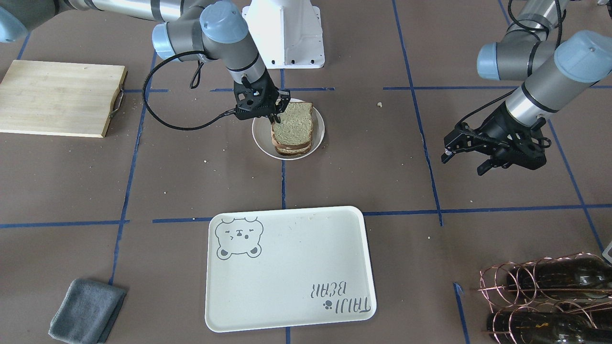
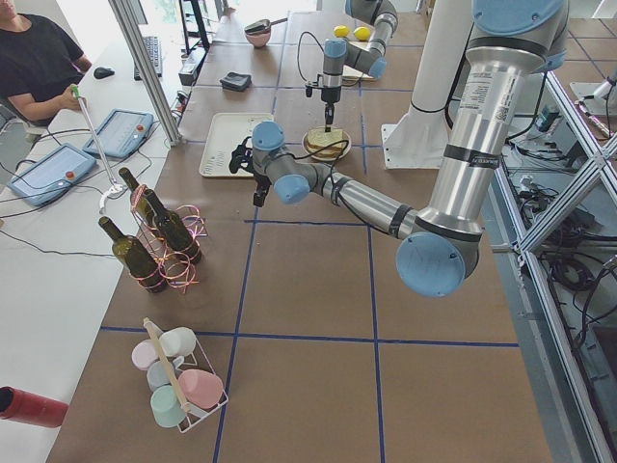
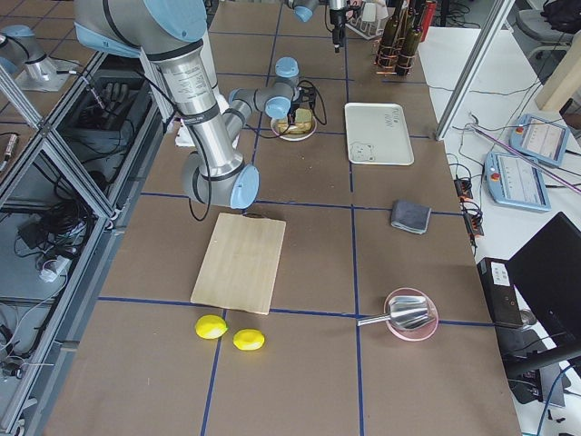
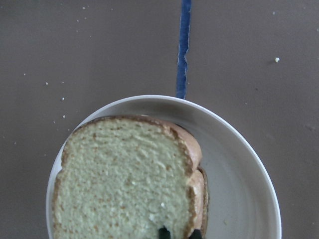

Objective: Make sandwich and place on tray
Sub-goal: 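Lower the bread slice onto the egg toast and open the right gripper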

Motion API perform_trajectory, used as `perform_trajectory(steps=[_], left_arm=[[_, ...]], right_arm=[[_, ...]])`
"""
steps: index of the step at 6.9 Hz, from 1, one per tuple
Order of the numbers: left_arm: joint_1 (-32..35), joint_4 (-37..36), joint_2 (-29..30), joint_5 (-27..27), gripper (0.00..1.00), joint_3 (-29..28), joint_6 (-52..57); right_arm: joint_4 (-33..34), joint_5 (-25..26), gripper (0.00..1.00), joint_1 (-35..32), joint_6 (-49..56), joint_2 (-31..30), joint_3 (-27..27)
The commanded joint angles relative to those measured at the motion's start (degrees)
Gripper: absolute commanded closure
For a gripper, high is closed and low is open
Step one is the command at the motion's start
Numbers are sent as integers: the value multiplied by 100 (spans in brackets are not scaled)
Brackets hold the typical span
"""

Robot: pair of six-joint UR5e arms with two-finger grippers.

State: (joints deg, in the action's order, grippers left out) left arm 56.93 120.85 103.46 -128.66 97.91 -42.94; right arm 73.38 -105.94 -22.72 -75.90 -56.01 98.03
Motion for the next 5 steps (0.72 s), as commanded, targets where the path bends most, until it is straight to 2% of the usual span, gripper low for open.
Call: perform_trajectory(steps=[1, 2, 3, 4, 5], left_arm=[[-7, 0, 77, 8, 0, 0, -22], [-7, -26, 182, -1, 0, 17, -135], [-59, -44, 383, 25, 0, 87, -710], [-520, -53, 438, 173, 0, 288, -1395], [-1099, -157, 595, 671, 0, 473, -2080]], right_arm=[[71, -58, 0, -187, -4, 19, 58], [297, -215, 0, -389, -4, 11, 180], [970, -365, 0, -608, 31, 2, 520], [1664, -627, 0, -880, 136, -59, 802], [2097, -839, 0, -1248, 589, -138, 875]])
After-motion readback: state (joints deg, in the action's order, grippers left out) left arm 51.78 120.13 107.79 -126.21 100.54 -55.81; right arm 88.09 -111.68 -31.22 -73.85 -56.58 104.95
